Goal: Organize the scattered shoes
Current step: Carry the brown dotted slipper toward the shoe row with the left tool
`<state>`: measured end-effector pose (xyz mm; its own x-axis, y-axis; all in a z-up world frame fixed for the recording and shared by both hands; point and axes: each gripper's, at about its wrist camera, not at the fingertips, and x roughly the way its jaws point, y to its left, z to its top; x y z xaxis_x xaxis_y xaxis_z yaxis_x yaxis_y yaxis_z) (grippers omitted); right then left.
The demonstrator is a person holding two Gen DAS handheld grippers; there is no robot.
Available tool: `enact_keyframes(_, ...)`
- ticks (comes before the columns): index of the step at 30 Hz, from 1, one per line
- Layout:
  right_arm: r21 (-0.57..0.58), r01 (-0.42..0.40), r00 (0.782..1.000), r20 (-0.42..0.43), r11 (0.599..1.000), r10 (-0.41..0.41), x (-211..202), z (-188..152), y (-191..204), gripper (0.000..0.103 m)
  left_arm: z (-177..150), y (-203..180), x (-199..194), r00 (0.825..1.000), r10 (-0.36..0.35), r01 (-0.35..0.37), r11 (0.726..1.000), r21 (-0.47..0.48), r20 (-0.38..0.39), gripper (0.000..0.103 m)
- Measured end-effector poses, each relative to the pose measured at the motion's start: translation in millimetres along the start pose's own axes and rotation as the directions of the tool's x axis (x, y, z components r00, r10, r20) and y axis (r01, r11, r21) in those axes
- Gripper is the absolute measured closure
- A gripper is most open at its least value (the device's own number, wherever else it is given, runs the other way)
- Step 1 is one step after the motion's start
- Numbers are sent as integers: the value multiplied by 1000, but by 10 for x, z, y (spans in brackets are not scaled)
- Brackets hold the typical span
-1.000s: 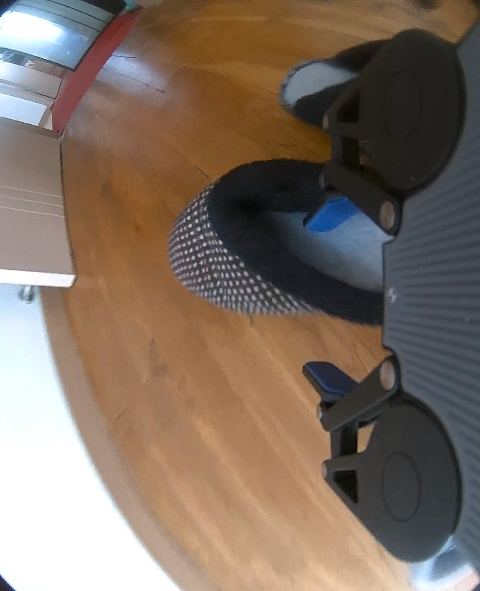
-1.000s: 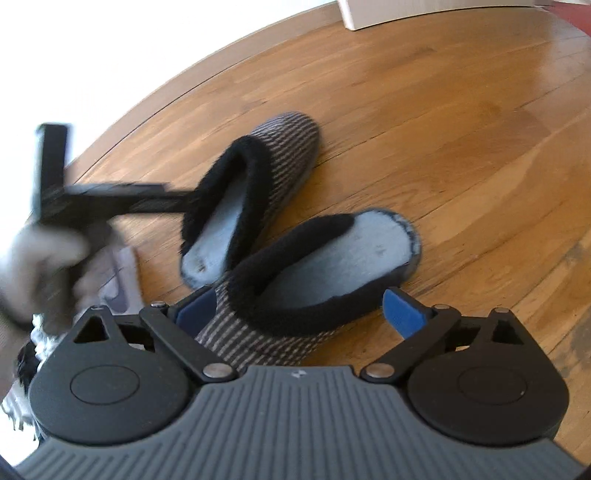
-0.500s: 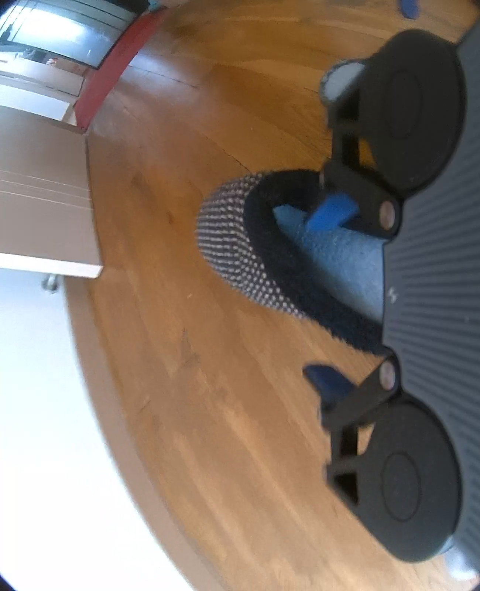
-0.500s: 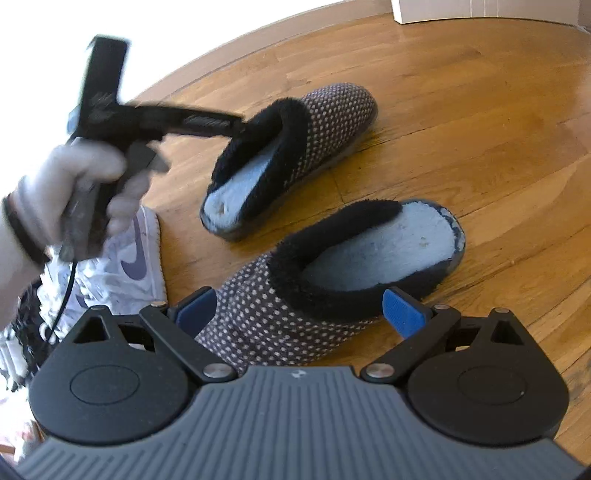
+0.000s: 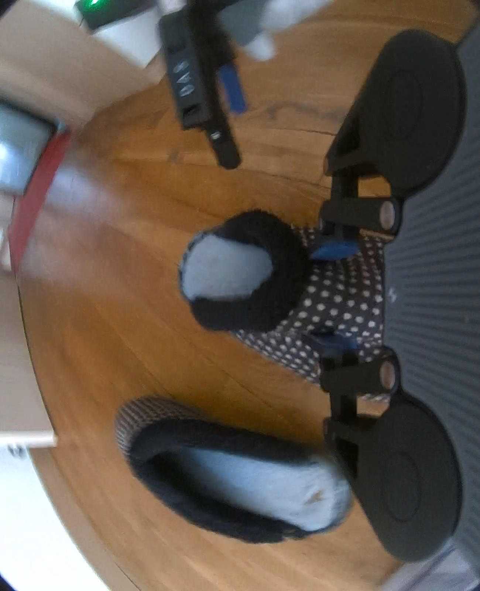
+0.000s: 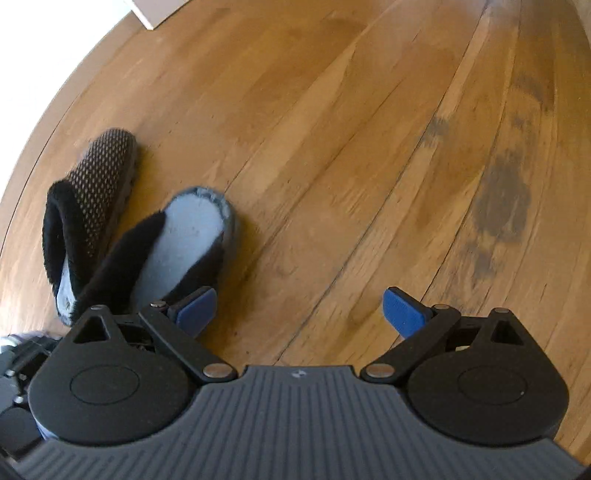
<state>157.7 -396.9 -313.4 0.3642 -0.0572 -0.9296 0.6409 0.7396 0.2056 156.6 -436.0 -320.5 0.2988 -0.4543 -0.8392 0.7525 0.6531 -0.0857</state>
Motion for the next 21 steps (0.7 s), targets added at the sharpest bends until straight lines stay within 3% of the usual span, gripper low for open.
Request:
enact_keyframes(5,34,1,999,32,999,-2,-37,57,-38,5,58,-80,-235,999,19,-12,982,-187,33,79)
enact_keyframes(7,44,7,999,50,999,-9,-51,91,-41,5,66,26,-351,999,39,-26,951,-310,36,78)
enact_keyframes(8,47,11,998,54,999,-13,-46,113,-44,5,46,60,-393,997,68,-53,928,-369,28,71)
enact_keyframes(9,49,10,998,54,999,-13,-53,113,-46,5,19,58,-395,997,74,-59,923,-381,26,67)
enact_keyframes(10,52,10,998,54,999,-13,-61,111,-48,5,22,45,-373,999,48,-41,929,-368,11,58)
enact_keyframes(12,56,-2,999,49,998,-1,-60,99,-31,5,53,56,-353,998,-45,31,942,-335,-34,52)
enact_keyframes(15,39,-24,999,34,999,22,-71,78,-13,5,105,298,-577,998,-56,56,935,-349,12,39)
enact_keyframes(17,20,-34,999,23,999,34,-70,57,28,5,192,534,-675,999,5,16,923,-384,53,19)
enact_keyframes(21,15,-47,999,14,999,47,-83,39,73,5,341,851,-622,991,109,-65,893,-446,76,16)
